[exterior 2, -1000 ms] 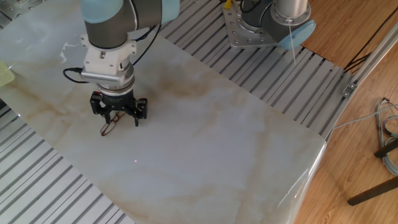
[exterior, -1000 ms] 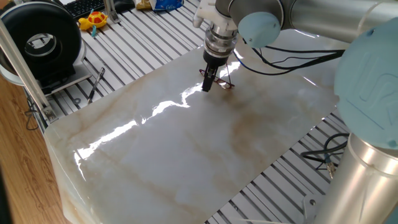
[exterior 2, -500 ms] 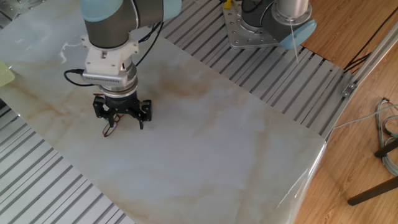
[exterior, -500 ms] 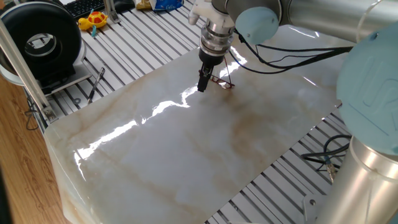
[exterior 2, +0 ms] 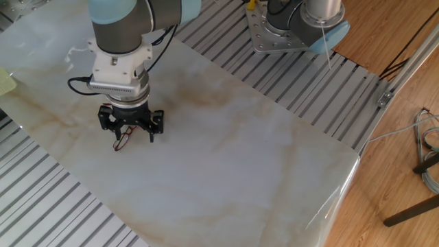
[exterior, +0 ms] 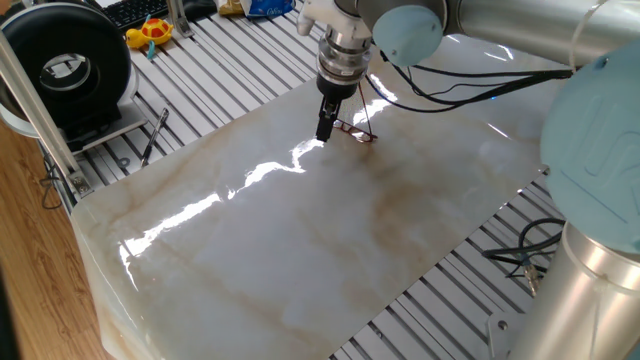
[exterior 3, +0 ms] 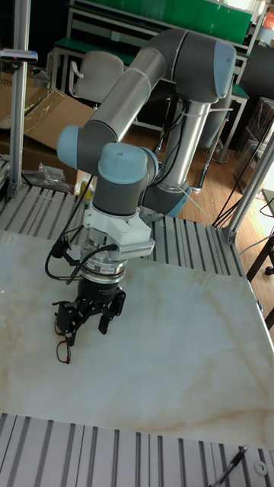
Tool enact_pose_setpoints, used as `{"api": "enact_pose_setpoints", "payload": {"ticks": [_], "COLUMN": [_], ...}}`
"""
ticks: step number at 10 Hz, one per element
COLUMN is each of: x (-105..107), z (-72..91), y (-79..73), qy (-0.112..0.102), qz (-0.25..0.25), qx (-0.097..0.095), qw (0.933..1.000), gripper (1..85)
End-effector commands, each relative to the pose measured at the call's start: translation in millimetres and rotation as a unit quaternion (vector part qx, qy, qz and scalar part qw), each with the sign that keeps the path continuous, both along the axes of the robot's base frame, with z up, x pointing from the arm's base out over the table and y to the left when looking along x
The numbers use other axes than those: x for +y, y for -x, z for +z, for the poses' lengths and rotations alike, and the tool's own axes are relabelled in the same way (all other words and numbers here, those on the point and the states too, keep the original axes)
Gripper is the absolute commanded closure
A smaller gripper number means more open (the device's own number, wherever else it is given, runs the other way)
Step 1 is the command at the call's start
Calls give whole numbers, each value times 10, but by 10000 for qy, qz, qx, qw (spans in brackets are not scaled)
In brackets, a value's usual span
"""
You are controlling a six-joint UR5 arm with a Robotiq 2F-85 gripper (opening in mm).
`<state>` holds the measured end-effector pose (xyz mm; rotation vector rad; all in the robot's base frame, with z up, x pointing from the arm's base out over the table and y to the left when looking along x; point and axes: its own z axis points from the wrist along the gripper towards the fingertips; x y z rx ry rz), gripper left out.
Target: Unfold the leg of the glasses (with one hand)
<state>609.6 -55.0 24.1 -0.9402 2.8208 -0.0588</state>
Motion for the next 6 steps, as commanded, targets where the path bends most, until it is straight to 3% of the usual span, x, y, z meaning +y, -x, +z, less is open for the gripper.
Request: {"api": "enact_pose_setpoints", "payload": {"ticks": [1,6], "x": [-103,-229], "z": [-28,-144], "y": [-28,83], "qy": [49,77], "qz": [22,89], "qx": [-74,-120], "qw": [10000,9999], "gripper": [130,130]}}
